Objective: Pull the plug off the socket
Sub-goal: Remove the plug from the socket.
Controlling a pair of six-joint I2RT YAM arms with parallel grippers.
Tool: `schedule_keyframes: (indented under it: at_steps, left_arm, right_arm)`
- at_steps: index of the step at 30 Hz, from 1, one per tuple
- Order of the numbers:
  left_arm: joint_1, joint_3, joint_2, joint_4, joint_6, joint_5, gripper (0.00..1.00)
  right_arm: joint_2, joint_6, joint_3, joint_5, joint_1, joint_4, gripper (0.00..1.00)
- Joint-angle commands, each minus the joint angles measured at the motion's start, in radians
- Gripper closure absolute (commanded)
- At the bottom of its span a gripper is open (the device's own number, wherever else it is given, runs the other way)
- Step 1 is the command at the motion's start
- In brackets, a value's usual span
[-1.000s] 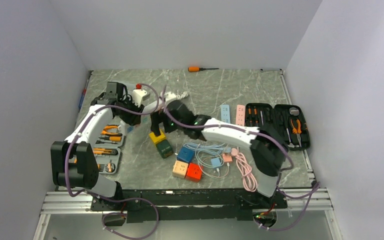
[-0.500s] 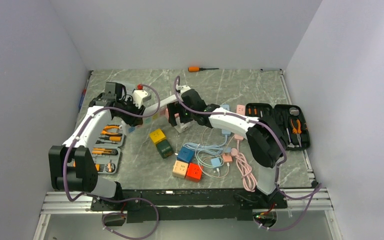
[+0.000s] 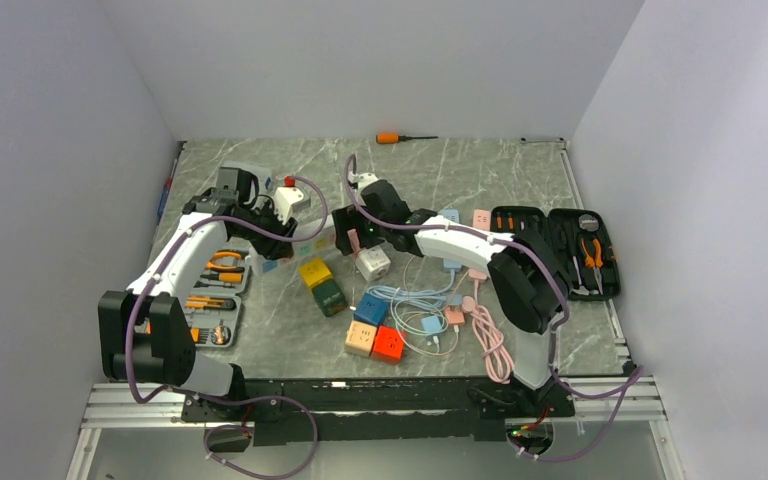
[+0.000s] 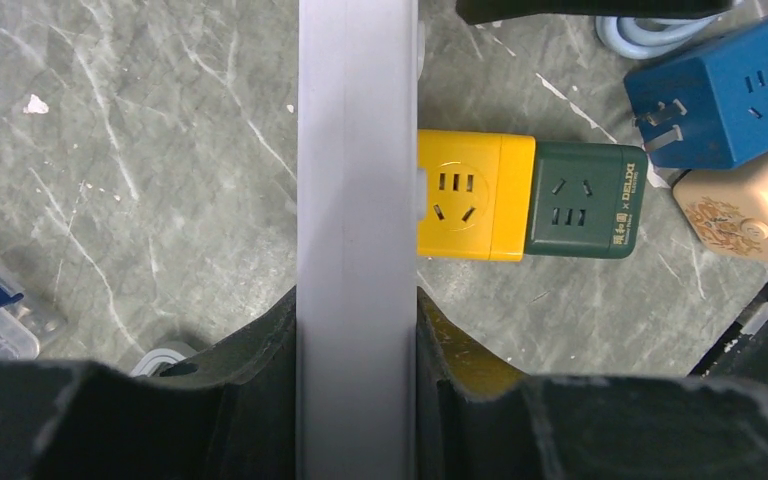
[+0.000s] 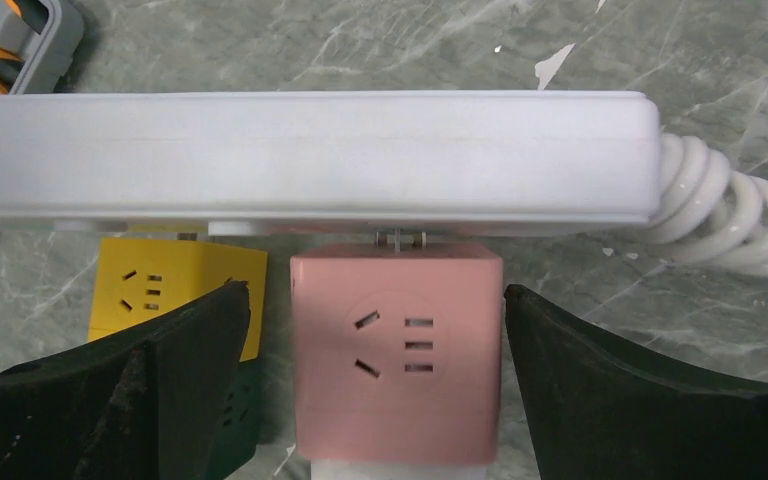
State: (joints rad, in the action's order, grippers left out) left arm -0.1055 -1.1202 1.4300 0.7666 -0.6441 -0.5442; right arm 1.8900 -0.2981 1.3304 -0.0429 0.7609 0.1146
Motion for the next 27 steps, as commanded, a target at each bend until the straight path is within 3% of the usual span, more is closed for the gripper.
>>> schedule_keyframes:
  at_steps: [1, 6, 9, 17, 20, 23, 27]
  left_arm:
    - [-0.005, -0.044, -0.064, -0.071, -0.008, -0.152, 1.00]
    - [-0.011, -0.062, -0.067, -0.062, 0.003, -0.168, 1.00]
    - [-0.012, -0.057, -0.082, -0.067, 0.006, -0.175, 1.00]
    - [-0.016, -0.051, -0.088, -0.100, 0.023, -0.152, 1.00]
    - [-0.036, -0.039, -0.070, -0.150, 0.047, -0.050, 1.00]
    - [-0.054, -0.036, -0.035, -0.205, 0.069, 0.063, 1.00]
    - [-0.060, -0.053, 0.022, -0.282, 0.095, 0.195, 1.00]
  right_arm:
    - [0.027, -0.008, 0.035, -0.025, 0.000, -0.059, 0.00]
    - [0.060, -0.014, 0.047, -0.031, 0.000, -0.058, 0.03]
    - [0.082, -0.009, 0.068, -0.021, 0.001, -0.036, 0.12]
    - [0.041, -0.007, 0.038, 0.014, 0.001, -0.056, 0.57]
    - [0.010, -0.007, 0.012, 0.026, 0.001, -0.068, 0.72]
    - [-0.005, -0.006, 0.001, 0.042, 0.002, -0.047, 0.98]
    - [-0.029, -0.011, -0.051, 0.043, 0.000, -0.050, 1.00]
